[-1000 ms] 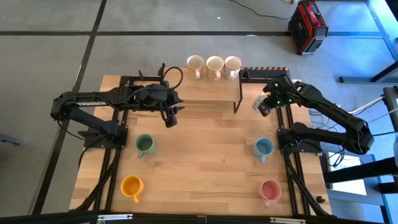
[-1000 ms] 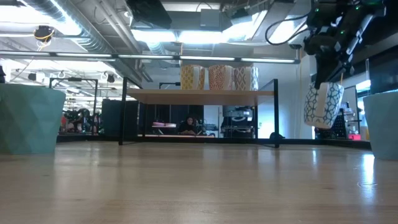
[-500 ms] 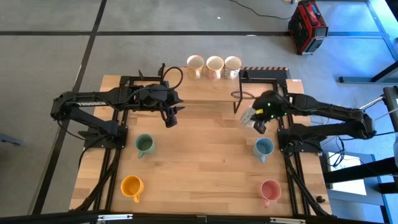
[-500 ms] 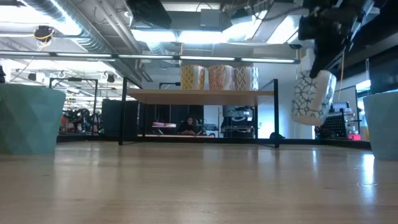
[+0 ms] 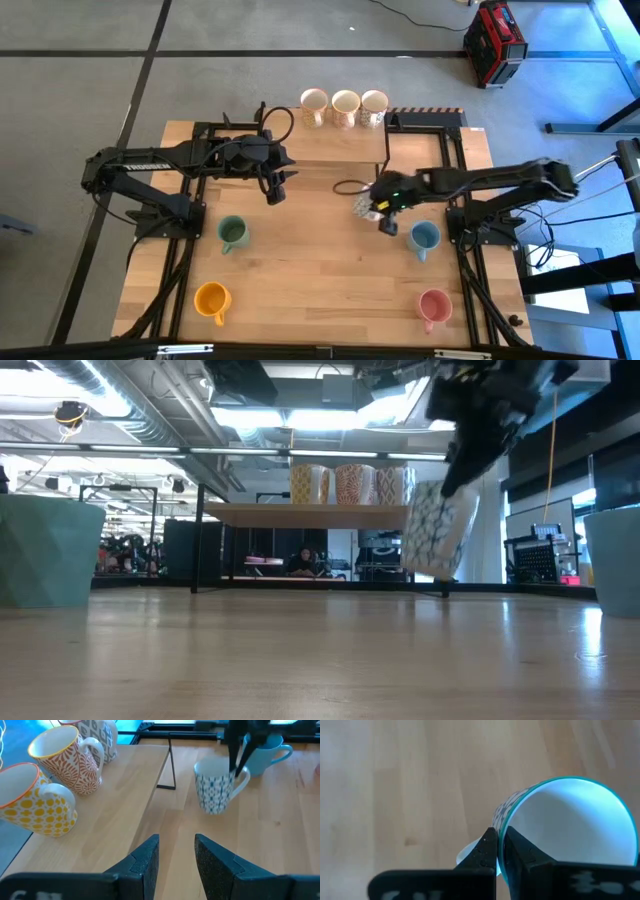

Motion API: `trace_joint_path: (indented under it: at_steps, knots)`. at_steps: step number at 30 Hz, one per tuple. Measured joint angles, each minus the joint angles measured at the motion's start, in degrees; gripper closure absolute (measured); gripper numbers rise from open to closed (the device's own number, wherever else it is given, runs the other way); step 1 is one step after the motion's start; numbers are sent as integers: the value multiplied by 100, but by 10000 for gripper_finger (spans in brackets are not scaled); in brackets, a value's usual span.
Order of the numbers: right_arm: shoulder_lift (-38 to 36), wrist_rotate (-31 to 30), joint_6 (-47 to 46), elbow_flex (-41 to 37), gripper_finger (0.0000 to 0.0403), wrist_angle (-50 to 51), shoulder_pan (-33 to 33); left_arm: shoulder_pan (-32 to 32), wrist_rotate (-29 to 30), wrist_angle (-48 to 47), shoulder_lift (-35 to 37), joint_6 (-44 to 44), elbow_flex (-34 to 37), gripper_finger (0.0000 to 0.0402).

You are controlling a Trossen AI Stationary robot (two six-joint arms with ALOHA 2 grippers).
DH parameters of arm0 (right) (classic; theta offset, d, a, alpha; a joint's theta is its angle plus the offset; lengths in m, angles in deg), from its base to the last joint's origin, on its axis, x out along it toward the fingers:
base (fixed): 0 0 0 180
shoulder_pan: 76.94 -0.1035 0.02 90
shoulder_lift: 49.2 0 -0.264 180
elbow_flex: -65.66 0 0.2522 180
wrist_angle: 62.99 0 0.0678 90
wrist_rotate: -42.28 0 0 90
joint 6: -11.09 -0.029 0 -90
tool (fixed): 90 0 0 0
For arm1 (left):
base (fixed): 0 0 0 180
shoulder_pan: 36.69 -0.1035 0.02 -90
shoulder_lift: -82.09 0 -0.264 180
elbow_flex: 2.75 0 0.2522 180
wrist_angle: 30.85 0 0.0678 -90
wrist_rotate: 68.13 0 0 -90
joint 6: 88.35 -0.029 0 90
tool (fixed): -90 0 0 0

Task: Place coffee mugs
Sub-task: Put the blue patterned mug on the shelf

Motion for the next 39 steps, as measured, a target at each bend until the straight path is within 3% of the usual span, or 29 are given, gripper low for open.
trace_joint_path:
  at_steps: [7,20,33,39]
  knots:
    - [1104,46,427,643,403,-3,7,0,0,-2,0,79,0,282]
    - [1898,77,544,1193,398,-51,231,2,-2,13,-2,116,0,282]
    - [1864,355,412,1400,270,92,236,0,-1,102,-2,66,1,282]
    - [1073,452,818,1796,244,565,236,0,172,565,-19,69,0,282]
